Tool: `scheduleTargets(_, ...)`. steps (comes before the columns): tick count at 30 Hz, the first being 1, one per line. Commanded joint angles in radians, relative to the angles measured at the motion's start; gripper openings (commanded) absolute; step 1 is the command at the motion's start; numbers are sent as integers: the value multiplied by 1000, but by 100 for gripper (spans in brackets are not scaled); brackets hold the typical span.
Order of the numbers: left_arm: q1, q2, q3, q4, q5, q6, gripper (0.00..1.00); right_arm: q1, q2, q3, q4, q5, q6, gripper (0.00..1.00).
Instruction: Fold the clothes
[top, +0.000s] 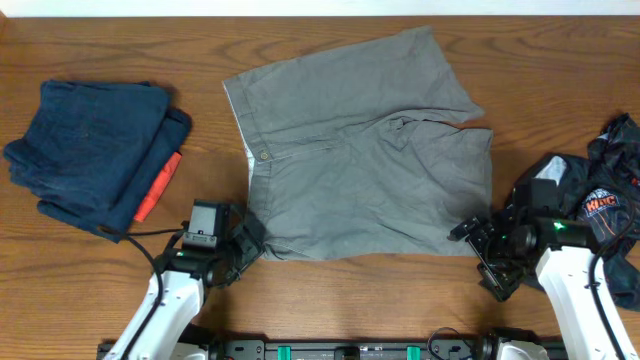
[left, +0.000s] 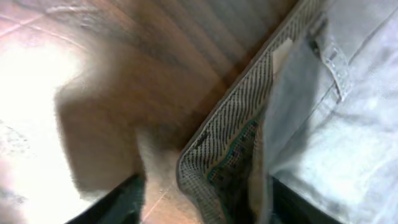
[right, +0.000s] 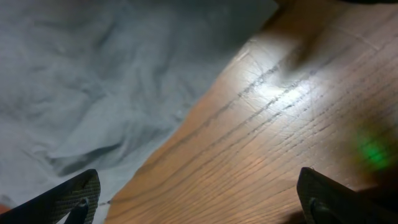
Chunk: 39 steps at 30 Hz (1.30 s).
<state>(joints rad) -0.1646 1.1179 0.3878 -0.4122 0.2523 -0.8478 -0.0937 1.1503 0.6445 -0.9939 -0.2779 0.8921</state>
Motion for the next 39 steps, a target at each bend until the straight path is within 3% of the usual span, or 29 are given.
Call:
scheduleTargets(1,0,51,-6,22,29,-23,45,15,-11,-21,8,-3,24,99)
scheduleTargets(4,0,76,-6,47,35,-23,23,15,-11,-32,18,-3,30,99)
scheduleTargets(8,0,67,4,56,36,-22,6,16,-11,-43,15,-19,51,99)
scheduleTargets(22,0,-44,42,-11,51,-18,6,16,-11,-87,-1,-25,100,98)
scheduleTargets(28,0,-44,42,-63,51,-18,6,16,-10,-159,126,-25,189,91)
scheduleTargets(39,0,-44,42,-81,50,9,6,16,-5,-294,411,-8,230,87)
